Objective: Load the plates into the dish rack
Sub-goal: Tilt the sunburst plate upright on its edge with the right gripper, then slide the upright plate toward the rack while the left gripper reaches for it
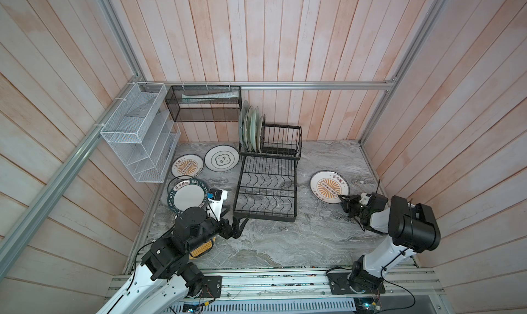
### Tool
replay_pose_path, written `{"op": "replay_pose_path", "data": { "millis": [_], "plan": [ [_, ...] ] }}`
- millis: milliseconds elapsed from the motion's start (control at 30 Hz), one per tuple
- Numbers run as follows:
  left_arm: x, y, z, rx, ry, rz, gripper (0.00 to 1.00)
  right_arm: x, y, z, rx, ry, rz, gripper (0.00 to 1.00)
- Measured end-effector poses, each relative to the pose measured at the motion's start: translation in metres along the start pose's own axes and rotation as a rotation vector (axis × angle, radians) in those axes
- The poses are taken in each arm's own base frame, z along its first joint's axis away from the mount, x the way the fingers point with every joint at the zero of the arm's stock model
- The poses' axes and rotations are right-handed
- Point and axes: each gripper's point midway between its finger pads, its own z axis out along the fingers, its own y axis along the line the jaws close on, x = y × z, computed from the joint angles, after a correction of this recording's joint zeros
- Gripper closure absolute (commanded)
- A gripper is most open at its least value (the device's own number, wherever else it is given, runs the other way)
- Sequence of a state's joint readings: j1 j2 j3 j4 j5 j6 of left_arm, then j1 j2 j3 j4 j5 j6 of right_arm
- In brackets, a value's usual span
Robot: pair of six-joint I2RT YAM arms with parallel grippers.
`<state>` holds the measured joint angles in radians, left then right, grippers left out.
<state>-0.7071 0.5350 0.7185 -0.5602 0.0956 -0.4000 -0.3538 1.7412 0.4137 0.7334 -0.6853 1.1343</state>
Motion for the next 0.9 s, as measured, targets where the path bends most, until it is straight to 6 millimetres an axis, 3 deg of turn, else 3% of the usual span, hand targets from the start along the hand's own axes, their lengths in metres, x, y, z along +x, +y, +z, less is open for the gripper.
{"op": "replay_pose_path", "data": {
  "millis": [133,367,433,667,900],
  "plan": [
    [-0.001,0.000,-0.001,-0.001,-0.007,0.001,0.00,0.003,-0.002,0.000,-0.003,-0.009,0.016,1.00],
    [-0.003,0.002,-0.003,-0.012,-0.018,0.001,0.00,0.007,0.001,-0.005,-0.013,-0.020,0.019,1.00],
    [-0.004,0.003,-0.003,-0.020,-0.024,0.000,0.00,0.009,0.012,-0.012,-0.022,-0.029,-0.008,1.00],
    [-0.012,0.010,-0.011,-0.061,-0.075,-0.002,0.00,0.019,0.079,-0.047,-0.154,-0.073,-0.182,1.00],
    [-0.015,0.016,-0.012,-0.094,-0.090,-0.015,0.00,0.066,0.101,-0.070,-0.192,-0.002,-0.267,1.00]
  ]
}}
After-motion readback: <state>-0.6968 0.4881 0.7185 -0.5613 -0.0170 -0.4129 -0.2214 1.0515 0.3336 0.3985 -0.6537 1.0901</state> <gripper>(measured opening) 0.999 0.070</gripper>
